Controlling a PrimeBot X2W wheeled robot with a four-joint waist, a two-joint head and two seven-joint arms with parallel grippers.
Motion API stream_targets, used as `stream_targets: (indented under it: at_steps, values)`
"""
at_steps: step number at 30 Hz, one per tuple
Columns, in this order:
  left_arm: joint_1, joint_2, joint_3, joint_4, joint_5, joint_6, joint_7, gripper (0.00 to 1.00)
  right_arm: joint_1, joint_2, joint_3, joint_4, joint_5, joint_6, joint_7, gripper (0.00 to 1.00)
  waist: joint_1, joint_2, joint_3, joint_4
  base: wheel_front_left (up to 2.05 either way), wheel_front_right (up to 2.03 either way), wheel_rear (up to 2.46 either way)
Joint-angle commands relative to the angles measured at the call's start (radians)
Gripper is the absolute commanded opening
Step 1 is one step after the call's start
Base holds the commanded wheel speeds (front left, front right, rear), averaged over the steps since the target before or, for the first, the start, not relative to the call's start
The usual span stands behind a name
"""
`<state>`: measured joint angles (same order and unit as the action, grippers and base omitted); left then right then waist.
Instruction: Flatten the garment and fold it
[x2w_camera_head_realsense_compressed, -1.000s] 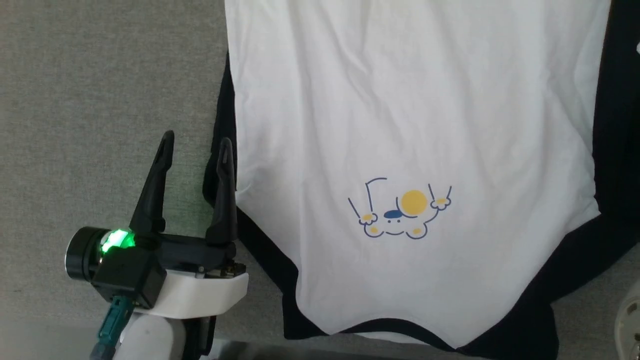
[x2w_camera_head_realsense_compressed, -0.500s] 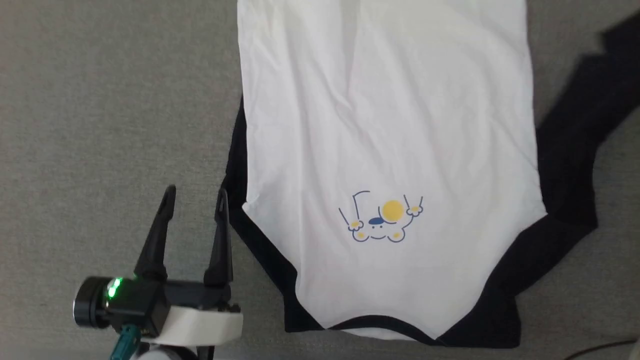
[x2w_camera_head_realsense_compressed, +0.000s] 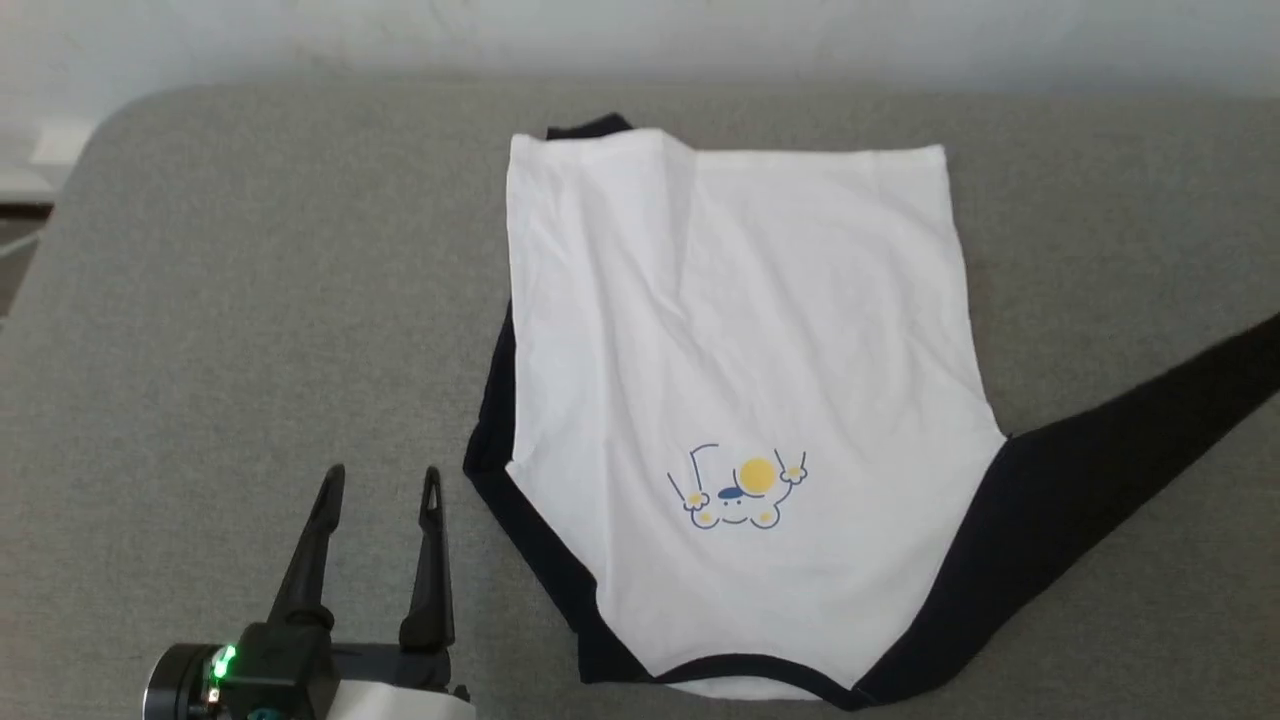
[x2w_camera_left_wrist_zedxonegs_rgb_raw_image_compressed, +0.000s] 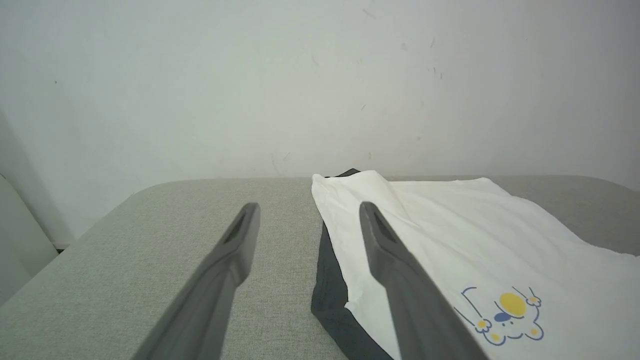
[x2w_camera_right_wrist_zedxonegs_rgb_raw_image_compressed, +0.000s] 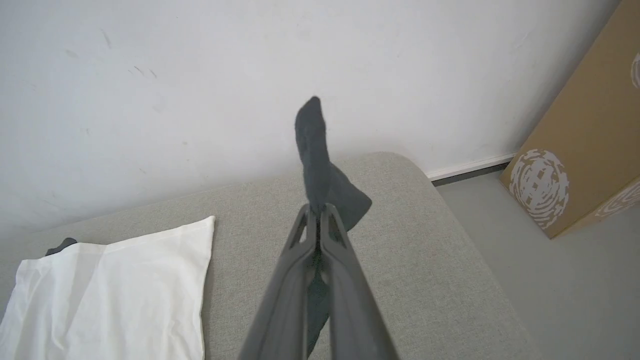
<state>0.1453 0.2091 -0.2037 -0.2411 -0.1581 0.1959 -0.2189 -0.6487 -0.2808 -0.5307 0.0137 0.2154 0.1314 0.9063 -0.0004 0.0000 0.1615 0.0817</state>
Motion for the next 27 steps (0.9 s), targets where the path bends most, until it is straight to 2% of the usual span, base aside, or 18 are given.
stream_targets:
  at_steps: [1,4,9,13,20,27]
  values:
    - [0.011,0.001,0.000,-0.003,-0.002,0.006,0.003,1.00,0.013,-0.006,-0.002,-0.008,0.007,-0.001,0.002,0.00,0.0004,0.0000,-0.078,-0.004,0.00,0.00,0.00]
    - [0.028,-0.002,-0.004,-0.006,-0.004,0.011,0.009,1.00,0.019,-0.020,0.013,-0.026,0.015,-0.001,0.009,0.00,0.0004,0.0000,-0.113,0.000,0.00,0.00,0.00]
    - [0.050,0.000,-0.008,-0.015,-0.006,0.018,0.020,1.00,0.044,-0.007,0.107,-0.038,0.055,-0.001,0.021,0.00,0.0004,0.0000,-0.154,0.011,0.00,0.00,0.00]
    - [0.056,0.005,-0.008,-0.025,-0.008,0.021,0.028,1.00,0.072,0.023,0.231,-0.055,0.095,-0.001,0.039,0.00,0.0004,0.0000,-0.165,0.019,0.00,0.00,0.00]
    - [0.053,0.004,-0.016,-0.034,-0.011,0.021,0.029,1.00,0.162,0.119,0.463,-0.082,0.131,-0.001,0.050,0.00,0.0004,0.0000,-0.154,0.036,0.00,0.00,0.00]
    - [0.036,0.004,-0.022,-0.028,-0.018,0.016,0.024,1.00,0.269,0.182,0.665,-0.007,0.166,-0.001,-0.007,0.00,0.0004,0.0000,-0.120,0.057,0.00,0.00,0.00]
